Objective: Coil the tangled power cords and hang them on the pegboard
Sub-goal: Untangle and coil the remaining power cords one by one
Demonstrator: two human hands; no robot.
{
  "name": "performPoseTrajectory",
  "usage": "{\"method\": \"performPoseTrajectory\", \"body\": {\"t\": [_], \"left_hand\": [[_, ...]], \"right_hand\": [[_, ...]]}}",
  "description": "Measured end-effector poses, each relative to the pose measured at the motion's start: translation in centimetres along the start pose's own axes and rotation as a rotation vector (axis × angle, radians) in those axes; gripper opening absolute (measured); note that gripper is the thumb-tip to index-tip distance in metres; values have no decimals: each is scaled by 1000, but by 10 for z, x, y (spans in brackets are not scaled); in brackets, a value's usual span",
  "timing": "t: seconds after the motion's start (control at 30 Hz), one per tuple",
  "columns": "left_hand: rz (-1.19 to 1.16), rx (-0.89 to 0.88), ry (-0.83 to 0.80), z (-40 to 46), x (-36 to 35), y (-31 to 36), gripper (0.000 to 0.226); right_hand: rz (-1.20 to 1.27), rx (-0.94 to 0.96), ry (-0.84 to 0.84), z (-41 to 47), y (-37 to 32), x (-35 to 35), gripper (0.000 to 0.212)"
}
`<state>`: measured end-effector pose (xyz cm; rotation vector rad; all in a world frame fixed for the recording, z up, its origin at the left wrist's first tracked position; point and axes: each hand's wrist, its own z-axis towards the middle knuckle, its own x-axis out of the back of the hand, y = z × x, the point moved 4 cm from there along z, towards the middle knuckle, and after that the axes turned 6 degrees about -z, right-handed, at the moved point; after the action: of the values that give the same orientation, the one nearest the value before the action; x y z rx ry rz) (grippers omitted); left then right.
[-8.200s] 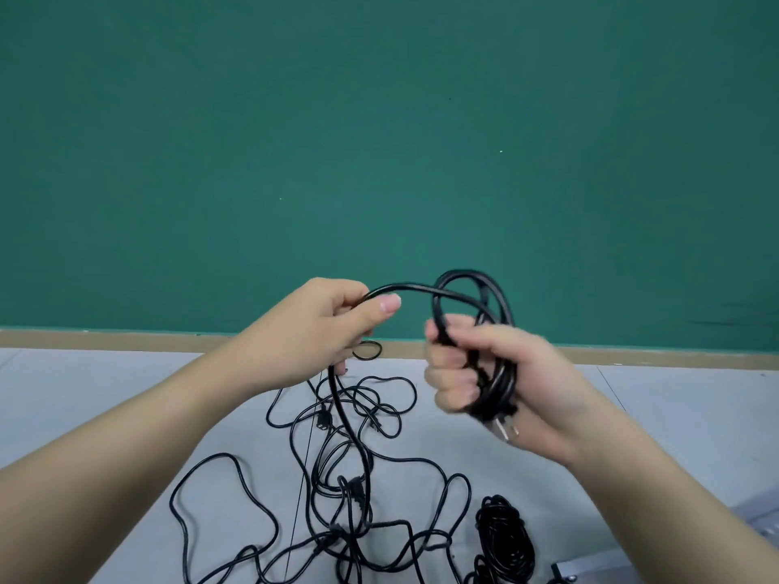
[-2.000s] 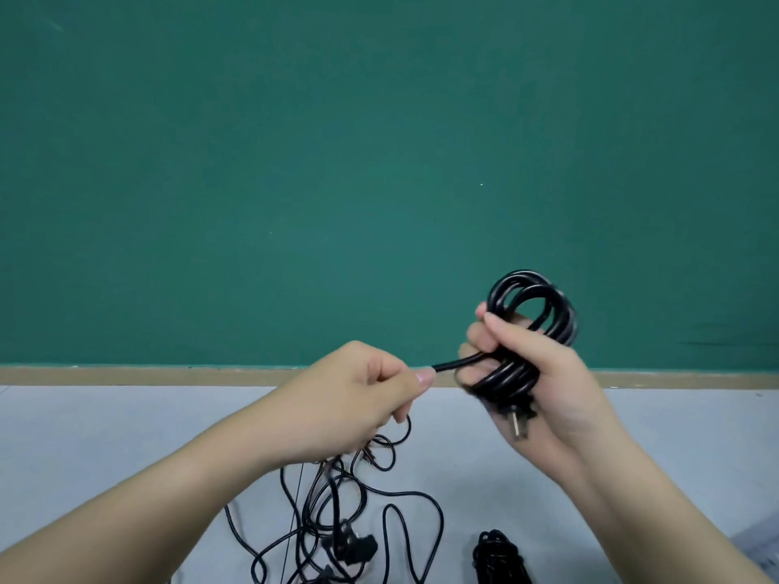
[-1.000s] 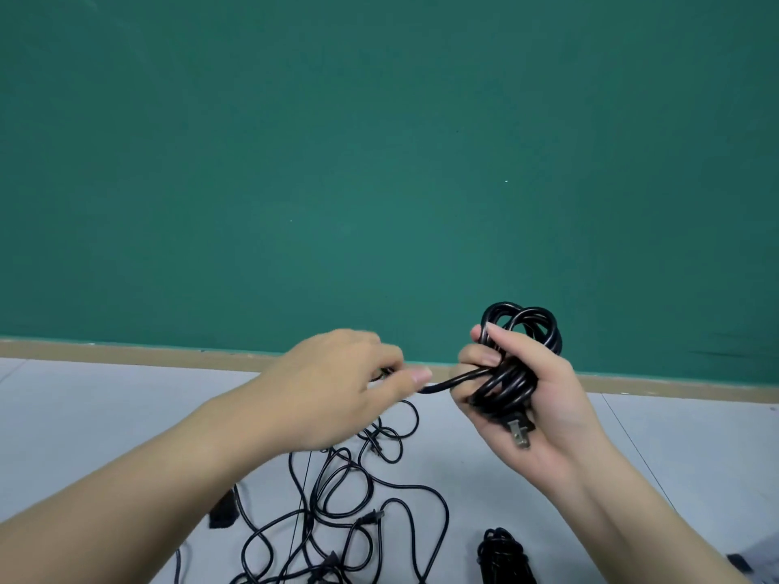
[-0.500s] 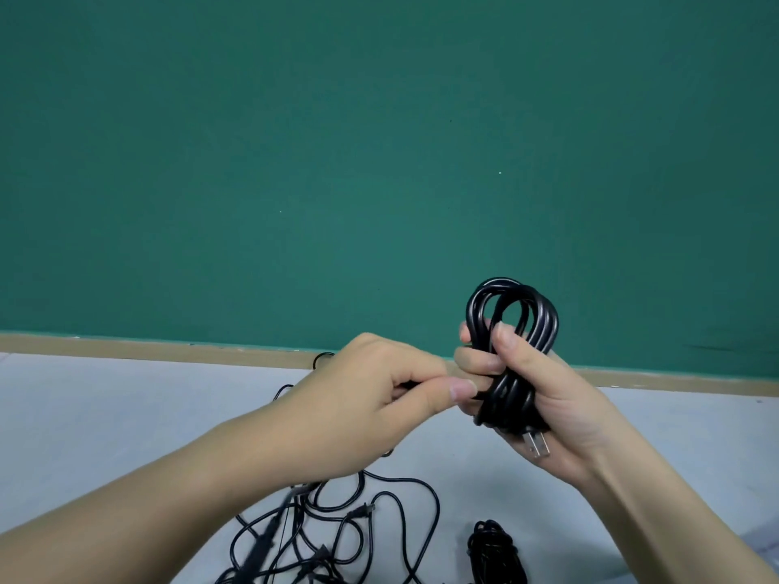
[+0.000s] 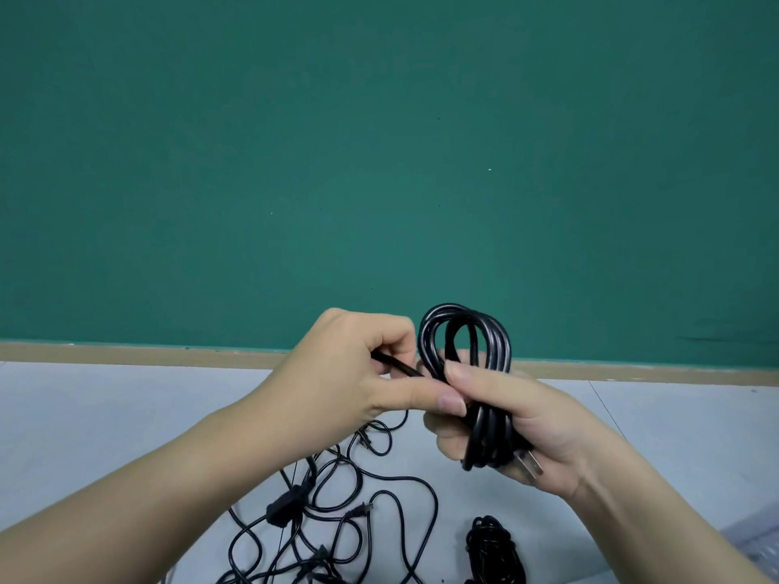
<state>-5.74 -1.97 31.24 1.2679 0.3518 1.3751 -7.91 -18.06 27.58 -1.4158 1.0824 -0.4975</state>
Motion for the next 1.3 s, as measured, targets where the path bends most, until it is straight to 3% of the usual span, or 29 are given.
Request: {"method": "performPoseTrajectory", "body": {"t": [0.1, 0.23, 0.33, 0.53, 0.67, 0.83, 1.17, 1.3], "left_hand": [[8, 53, -51, 3, 6, -6, 63], [33, 105, -157, 5, 23, -9, 32], [31, 185, -115, 7, 38, -11, 23], [13, 140, -93, 6, 41, -7, 37], [-15, 156, -111, 6, 24, -2, 39], [-3, 205, -112, 5, 17, -9, 31], [-73, 302, 64, 3, 3, -20, 31], [-52, 295, 131, 0, -4, -22, 36]], "right_hand": [[148, -14, 18, 2, -4, 3, 52], [257, -13, 77, 0, -11, 14, 54], [247, -12, 154, 0, -12, 20, 60], [-236, -63, 221, 3, 1, 17, 90], [-345, -50, 0, 5, 7, -9, 44], [-338, -78, 54, 9, 14, -15, 41], [-237, -78, 154, 13, 17, -12, 52], [-184, -104, 147, 13, 20, -9, 36]]}}
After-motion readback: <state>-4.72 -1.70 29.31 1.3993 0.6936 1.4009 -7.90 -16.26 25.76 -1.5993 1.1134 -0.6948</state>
